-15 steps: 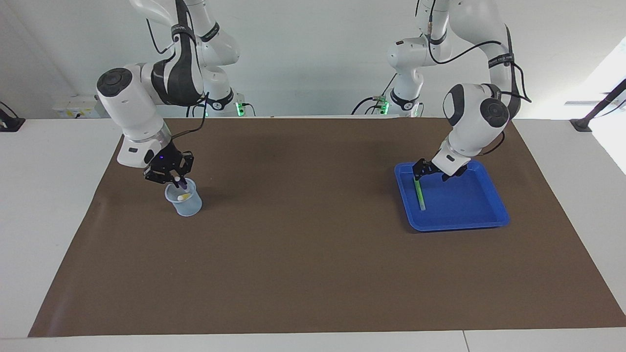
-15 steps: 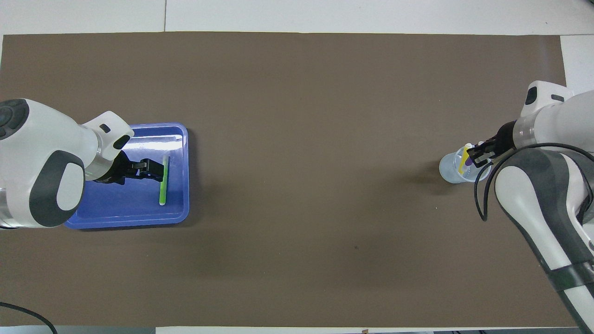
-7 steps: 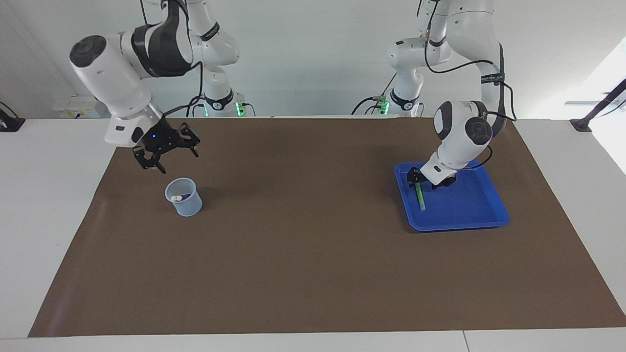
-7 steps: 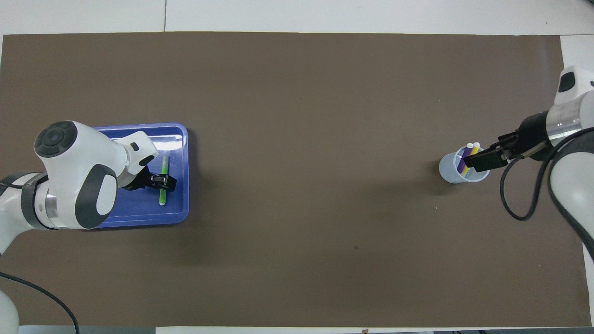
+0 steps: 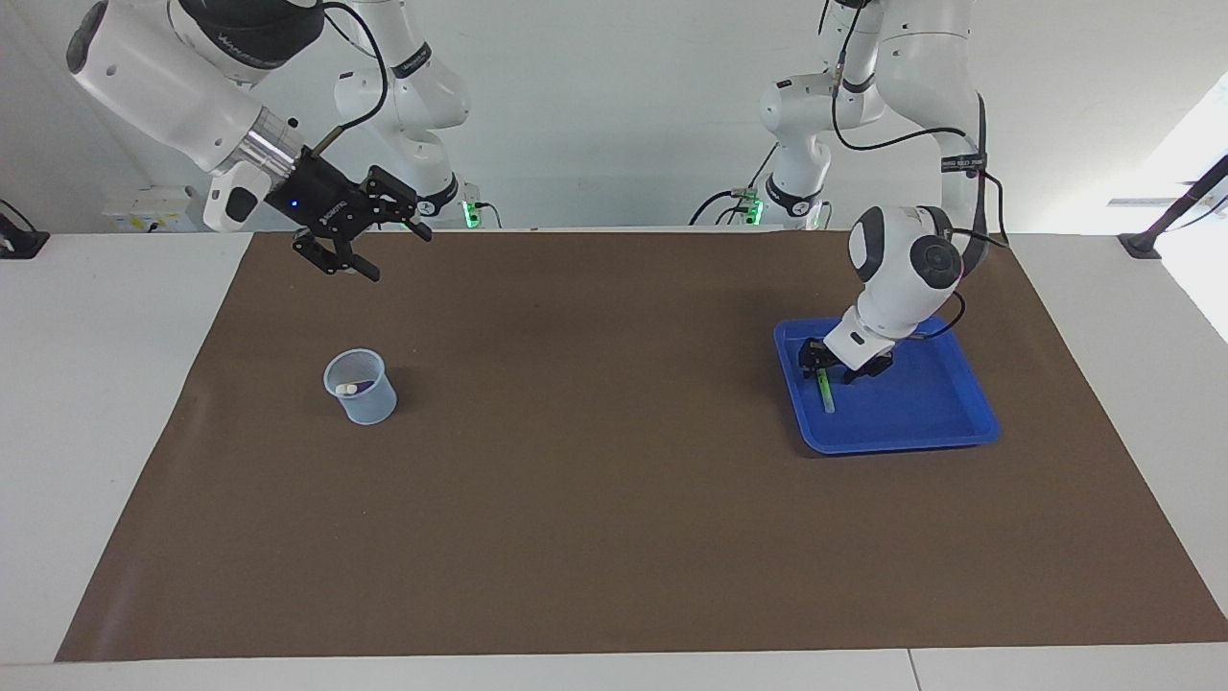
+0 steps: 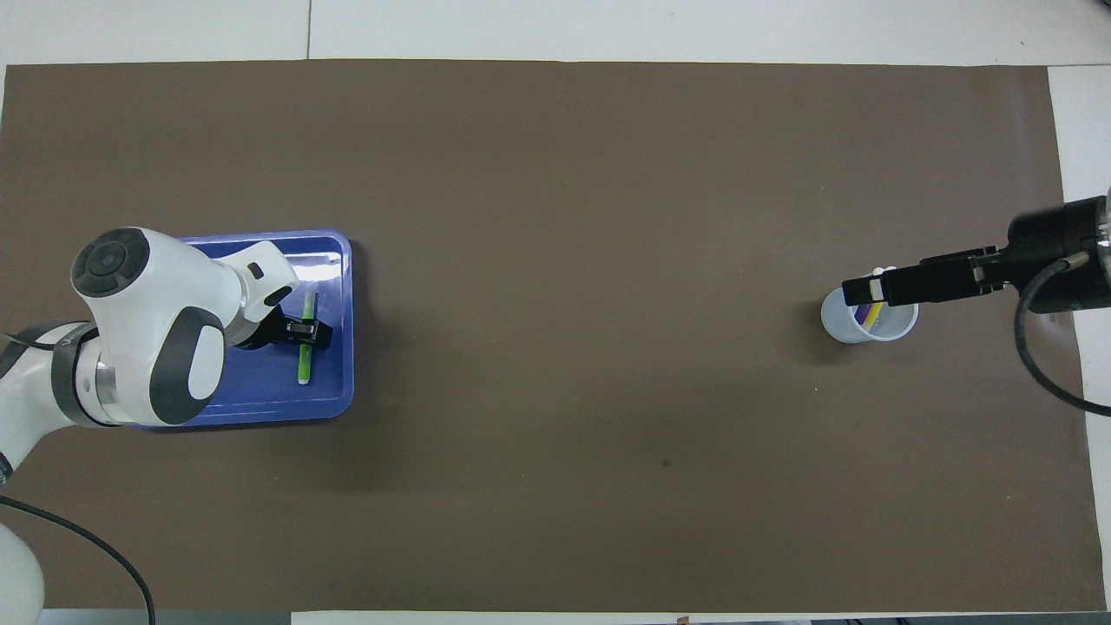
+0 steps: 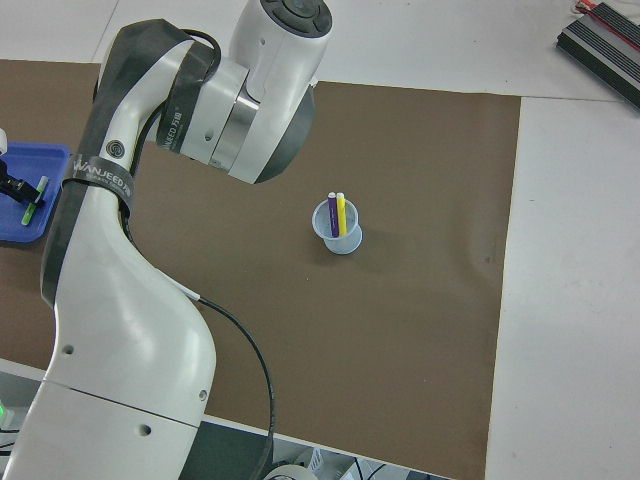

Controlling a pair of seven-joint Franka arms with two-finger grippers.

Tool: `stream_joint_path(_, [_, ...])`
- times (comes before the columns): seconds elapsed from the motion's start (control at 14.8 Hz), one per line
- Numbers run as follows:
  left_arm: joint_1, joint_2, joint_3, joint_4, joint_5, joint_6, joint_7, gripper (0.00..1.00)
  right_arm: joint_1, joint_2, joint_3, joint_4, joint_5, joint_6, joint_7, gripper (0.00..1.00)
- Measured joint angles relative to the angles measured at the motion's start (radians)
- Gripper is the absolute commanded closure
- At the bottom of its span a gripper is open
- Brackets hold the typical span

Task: Transfer and insert pens with both arms
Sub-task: 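Grasp the green pen with the left gripper while the right gripper withdraws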

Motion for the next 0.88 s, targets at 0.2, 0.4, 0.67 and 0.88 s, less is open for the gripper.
stream_joint_path(0.2, [0.0, 0.0, 0.001, 0.003, 0.003, 0.006, 0.0, 0.76, 0.005, -0.009, 0.013, 0.0, 0.015, -0.038, 0.115, 0.0])
stream_joint_path(0.4, [0.0, -0.001, 0.002, 0.005, 0.003, 0.011, -0.001, 1.0, 0.011, -0.012, 0.04, -0.018, 0.065, 0.015, 0.227, 0.0])
stream_joint_path(0.67, [-0.001, -0.003, -0.001, 0.006, 0.002, 0.01, -0.002, 1.0, 0.073, -0.051, 0.049, -0.124, 0.161, 0.102, 0.361, 0.0])
stream_joint_path(0.88, [0.001, 0.0, 0.001, 0.013, 0.002, 0.007, -0.003, 1.0, 0.088, -0.073, 0.049, -0.146, 0.227, 0.133, 0.407, 0.0])
